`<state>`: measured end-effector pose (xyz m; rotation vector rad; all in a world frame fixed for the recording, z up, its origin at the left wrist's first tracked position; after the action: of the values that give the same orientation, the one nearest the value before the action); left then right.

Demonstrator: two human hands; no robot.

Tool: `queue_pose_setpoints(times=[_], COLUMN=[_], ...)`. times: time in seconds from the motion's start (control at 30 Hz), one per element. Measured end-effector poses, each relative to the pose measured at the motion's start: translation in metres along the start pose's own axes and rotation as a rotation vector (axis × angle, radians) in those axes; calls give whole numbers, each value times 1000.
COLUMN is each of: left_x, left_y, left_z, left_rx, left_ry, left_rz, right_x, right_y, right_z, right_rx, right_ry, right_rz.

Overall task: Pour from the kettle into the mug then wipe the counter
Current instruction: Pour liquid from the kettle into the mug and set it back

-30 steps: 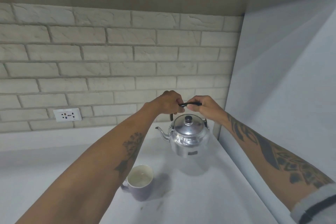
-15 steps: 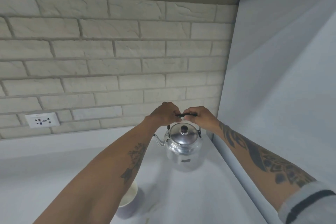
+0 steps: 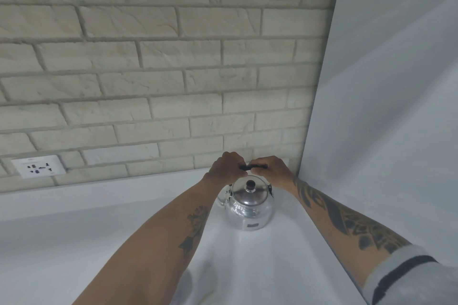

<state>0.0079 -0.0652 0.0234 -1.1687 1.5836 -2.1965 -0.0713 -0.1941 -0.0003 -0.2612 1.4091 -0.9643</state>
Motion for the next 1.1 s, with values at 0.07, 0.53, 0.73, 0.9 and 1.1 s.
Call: queue_pose_setpoints(times=[0.07, 0.53, 0.73, 0.9, 1.1], left_x=[-3, -16, -21, -30, -46], left_y=[5, 17, 10, -18, -63], left_z=[4, 7, -11, -43, -86], left_rx=[6, 2, 24, 93, 190], left_ry=[-10, -42, -103, -113, -117], left_rz=[-4, 21, -81, 55, 142], right_x=[5, 14, 4, -25, -81], right_y=[3, 18, 13, 5, 13], right_z=[3, 9, 5, -4, -17], right_rx=[4, 19, 13, 70, 67], right_ry=[16, 67, 75, 32, -116], right_rz=[18, 52, -36, -177, -274])
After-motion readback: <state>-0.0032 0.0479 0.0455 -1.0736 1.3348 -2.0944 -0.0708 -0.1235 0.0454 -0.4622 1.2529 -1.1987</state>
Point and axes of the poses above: each hand's wrist, its own z-axis towards the middle knuckle, its own y-axis out of the palm, x = y × z, the point moved 4 cm from there along z, towards the middle knuckle, and after that the axes turned 5 degrees about x, right-handed, at the moved point
